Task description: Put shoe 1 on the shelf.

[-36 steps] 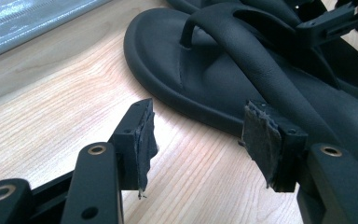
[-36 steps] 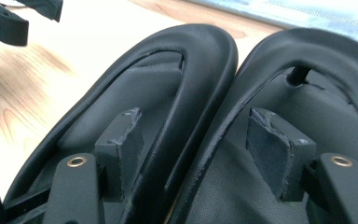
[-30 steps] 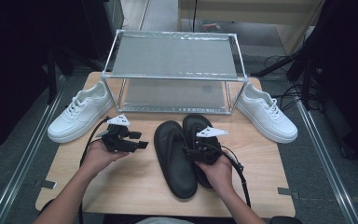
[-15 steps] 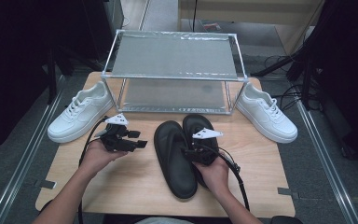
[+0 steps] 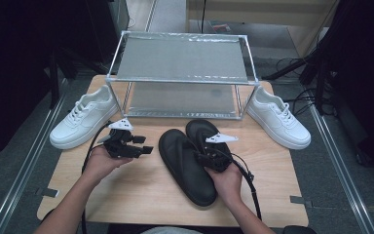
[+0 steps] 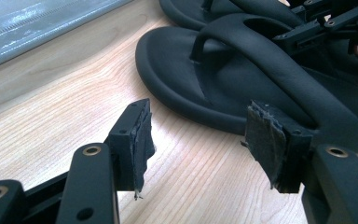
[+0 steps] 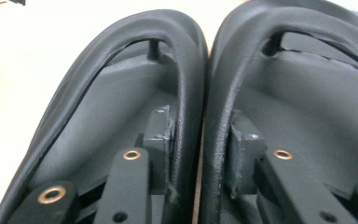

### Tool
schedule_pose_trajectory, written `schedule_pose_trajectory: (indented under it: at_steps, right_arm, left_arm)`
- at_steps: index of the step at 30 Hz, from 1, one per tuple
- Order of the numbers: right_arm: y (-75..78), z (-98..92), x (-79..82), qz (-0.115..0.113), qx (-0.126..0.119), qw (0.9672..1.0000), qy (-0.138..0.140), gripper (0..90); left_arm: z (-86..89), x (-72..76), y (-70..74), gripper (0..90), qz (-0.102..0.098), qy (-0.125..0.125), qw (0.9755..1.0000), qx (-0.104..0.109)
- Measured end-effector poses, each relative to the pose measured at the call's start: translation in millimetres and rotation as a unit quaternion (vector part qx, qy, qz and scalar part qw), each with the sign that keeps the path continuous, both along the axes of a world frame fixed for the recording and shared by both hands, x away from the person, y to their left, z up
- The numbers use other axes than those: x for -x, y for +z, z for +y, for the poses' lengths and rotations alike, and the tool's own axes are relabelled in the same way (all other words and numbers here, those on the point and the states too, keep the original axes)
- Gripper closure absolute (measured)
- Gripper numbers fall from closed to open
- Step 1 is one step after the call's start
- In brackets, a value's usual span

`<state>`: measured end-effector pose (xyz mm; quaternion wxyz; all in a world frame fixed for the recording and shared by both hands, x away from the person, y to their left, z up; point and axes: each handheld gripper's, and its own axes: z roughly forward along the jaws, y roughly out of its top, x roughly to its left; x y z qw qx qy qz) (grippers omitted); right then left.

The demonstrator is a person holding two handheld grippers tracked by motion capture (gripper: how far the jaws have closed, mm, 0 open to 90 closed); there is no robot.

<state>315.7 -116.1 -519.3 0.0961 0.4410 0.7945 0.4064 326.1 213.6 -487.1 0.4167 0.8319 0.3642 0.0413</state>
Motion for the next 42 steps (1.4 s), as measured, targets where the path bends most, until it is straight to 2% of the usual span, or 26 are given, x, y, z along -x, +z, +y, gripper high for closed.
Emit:
schedule_pose_trajectory:
  at_steps: [4,8,12,21,27,31,42]
  right_arm:
    - [1.4,-2.0,-0.5,-0.003,0.003,1.0000,0.000,73.6]
    - [3.1,-3.2,-1.0,-0.008,0.010,0.9999,0.005,74.4]
    - [5.9,-5.7,-2.1,-0.003,0.001,1.0000,0.005,74.5]
    - [21.4,-15.2,-7.1,-0.012,-0.013,0.9998,0.005,74.6]
    - [25.7,-15.3,-16.4,-0.004,-0.012,0.9998,0.014,74.5]
    - [26.6,-10.3,-24.7,-0.014,-0.008,0.9998,0.014,74.2]
    - [28.5,10.2,-58.3,-0.028,-0.006,0.9996,-0.009,74.7]
  left_arm:
    - [1.0,-0.1,0.4,41.3,0.000,0.001,1.0000,0.001]
    - [2.0,-0.4,0.5,41.3,-0.001,0.002,1.0000,0.002]
    - [2.6,-0.5,0.9,41.1,0.000,0.002,1.0000,0.003]
    - [0.4,0.5,1.8,40.3,-0.002,-0.007,0.9999,0.009]
    - [1.9,1.5,3.8,40.3,-0.009,-0.006,0.9998,0.014]
    - [3.1,2.9,5.6,40.3,-0.015,-0.005,0.9997,0.017]
    - [6.1,3.1,7.1,40.3,-0.016,-0.003,0.9996,0.024]
